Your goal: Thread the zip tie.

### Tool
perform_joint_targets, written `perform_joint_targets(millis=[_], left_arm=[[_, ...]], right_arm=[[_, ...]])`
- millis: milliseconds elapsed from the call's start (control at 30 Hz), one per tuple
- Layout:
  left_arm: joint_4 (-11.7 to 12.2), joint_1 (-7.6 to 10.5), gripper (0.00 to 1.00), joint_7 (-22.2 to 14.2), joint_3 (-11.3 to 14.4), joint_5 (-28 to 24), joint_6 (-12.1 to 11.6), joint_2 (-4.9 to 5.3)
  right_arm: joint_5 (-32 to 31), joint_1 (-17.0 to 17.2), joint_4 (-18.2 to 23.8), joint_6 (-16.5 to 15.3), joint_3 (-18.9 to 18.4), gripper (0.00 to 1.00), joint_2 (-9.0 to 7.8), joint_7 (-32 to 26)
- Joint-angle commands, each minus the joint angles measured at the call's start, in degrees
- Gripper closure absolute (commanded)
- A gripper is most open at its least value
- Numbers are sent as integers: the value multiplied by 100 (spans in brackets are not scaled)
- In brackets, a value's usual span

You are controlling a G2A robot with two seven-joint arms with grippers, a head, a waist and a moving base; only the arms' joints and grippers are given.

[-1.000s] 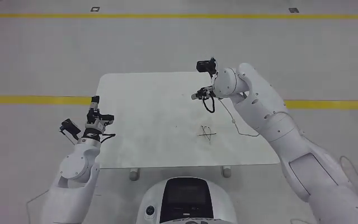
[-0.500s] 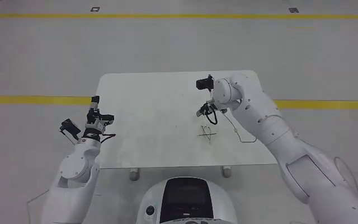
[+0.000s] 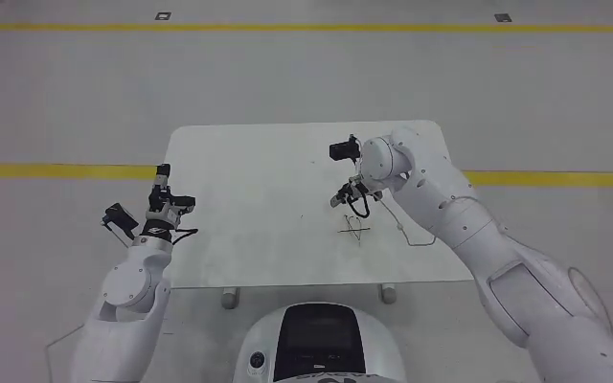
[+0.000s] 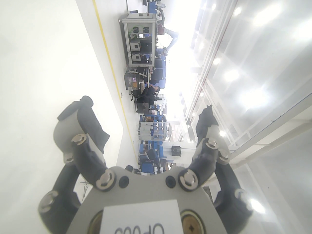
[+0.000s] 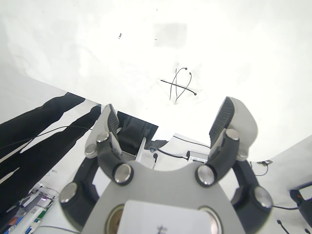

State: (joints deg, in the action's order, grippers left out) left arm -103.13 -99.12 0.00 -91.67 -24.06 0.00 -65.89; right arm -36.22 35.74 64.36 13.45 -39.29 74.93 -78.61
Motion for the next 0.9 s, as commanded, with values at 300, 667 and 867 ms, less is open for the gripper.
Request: perform_joint_targets(millis=[300, 667, 867], left_arm=[[0, 0, 0, 0, 0, 0, 0, 0], [0, 0, 0, 0, 0, 0, 0, 0], [0, 0, 0, 0, 0, 0, 0, 0]], right_arm=[[416, 541, 181, 603, -166, 0, 8, 64], [448, 573, 191, 603, -186, 0, 27, 104], [292, 491, -97, 603, 139, 0, 193, 217]])
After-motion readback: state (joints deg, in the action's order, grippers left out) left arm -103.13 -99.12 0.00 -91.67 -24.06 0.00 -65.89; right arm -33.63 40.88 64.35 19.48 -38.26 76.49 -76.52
